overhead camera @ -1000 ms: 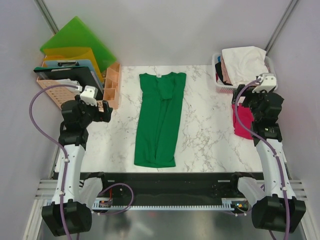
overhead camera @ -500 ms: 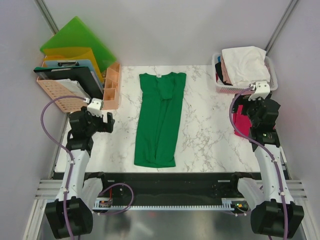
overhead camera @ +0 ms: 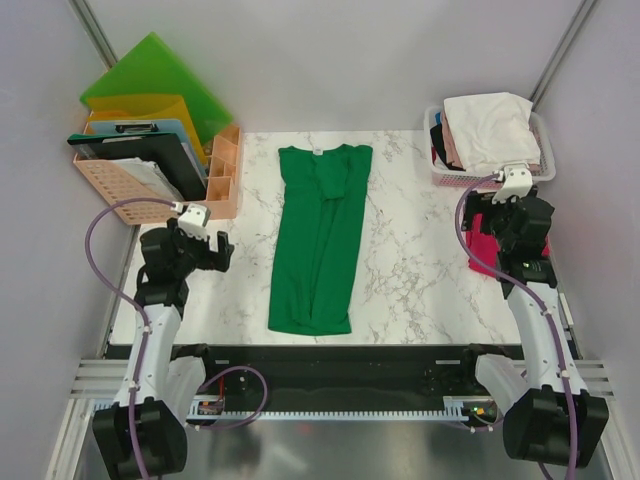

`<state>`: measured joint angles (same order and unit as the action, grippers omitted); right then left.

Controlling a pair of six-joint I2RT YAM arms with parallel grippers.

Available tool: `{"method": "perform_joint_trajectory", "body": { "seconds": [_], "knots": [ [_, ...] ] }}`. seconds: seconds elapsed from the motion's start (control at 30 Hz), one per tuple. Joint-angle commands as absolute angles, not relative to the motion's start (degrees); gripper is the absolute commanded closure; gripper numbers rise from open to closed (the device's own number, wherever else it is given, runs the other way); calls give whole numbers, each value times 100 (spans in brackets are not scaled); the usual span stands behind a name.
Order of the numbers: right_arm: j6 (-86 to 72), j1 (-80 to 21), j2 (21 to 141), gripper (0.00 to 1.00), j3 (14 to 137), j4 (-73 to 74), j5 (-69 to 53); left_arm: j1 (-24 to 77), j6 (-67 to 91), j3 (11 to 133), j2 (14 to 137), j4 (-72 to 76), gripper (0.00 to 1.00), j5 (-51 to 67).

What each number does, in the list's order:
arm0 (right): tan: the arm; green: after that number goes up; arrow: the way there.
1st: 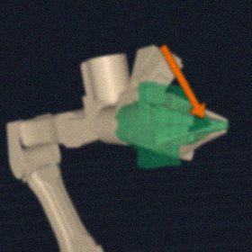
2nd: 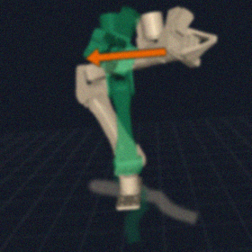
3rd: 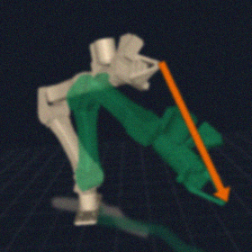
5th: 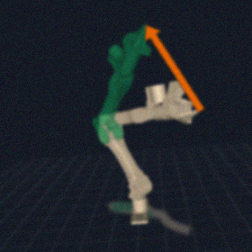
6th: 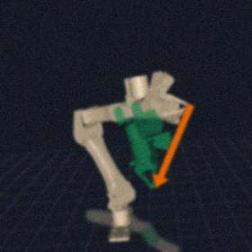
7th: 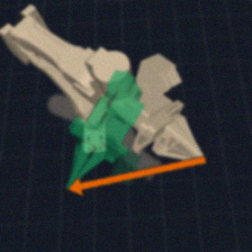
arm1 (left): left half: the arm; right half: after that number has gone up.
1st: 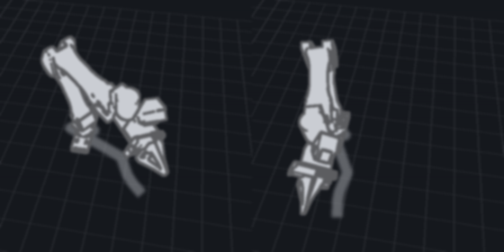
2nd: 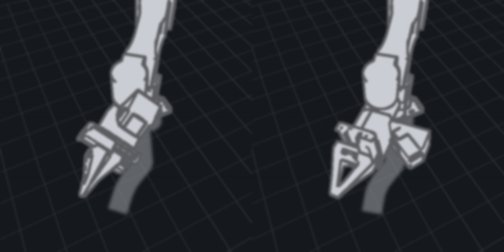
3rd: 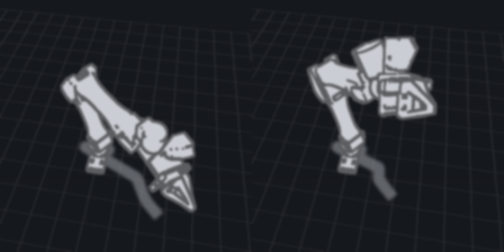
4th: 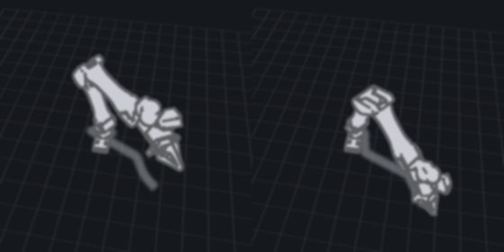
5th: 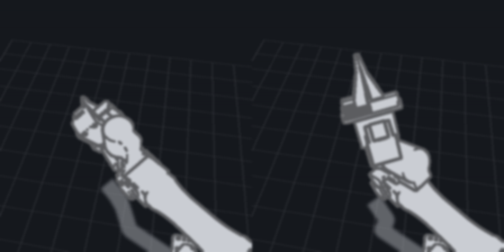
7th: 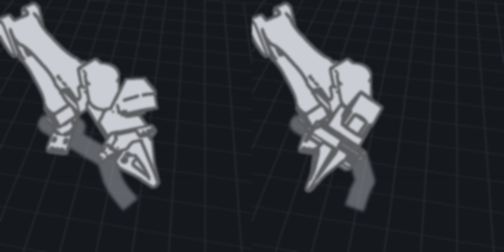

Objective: Fold and stack the t-shirts
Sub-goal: Rotate the tshirt 90 degrees

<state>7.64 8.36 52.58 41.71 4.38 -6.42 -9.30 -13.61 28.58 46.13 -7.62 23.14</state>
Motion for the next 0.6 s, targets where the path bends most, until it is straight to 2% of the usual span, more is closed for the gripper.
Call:
{"method": "perform_joint_trajectory", "body": {
  "seconds": [0.0, 0.07, 0.1, 0.2, 0.33, 0.43, 0.47, 0.5, 0.53, 0.57],
  "knots": [
    [966, 826, 5387, 2, 4315, 588, -887, -958, -1486, 3557, 4797, -1228, 0, 2513],
    [1010, 835, 5484, 2, 4359, 694, -1036, -958, -1538, 4432, 5122, -1860, 0, 2881],
    [1011, 835, 5519, 2, 4385, 738, -1124, -958, -1669, 4734, 5307, -2629, 0, 3074],
    [984, 835, 5739, 2, 4701, 1010, -1431, -949, -1758, 5623, 5782, -3259, 0, 3506],
    [1317, 818, 6370, 2, 5779, 2175, -2678, -749, -1968, 6493, 6204, -3848, 0, 3605],
    [1292, 712, 7196, 21, 6771, 2818, -3207, 118, -2320, 7082, 6836, -4174, 0, 2772],
    [1292, 651, 7616, 25, 7020, 2960, -3234, 297, -2373, 7380, 7195, -4418, 0, 2673],
    [1275, 424, 7846, 23, 7292, 3110, -3156, 438, -2347, 7522, 7433, -4482, 0, 2637],
    [1266, 291, 8066, 18, 7843, 3390, -3112, 587, -2303, 7697, 7662, -4552, 0, 2715],
    [1353, 151, 8521, 17, 8127, 3549, -3137, 615, -2251, 8152, 7899, -4770, 0, 2855]
  ]
}}
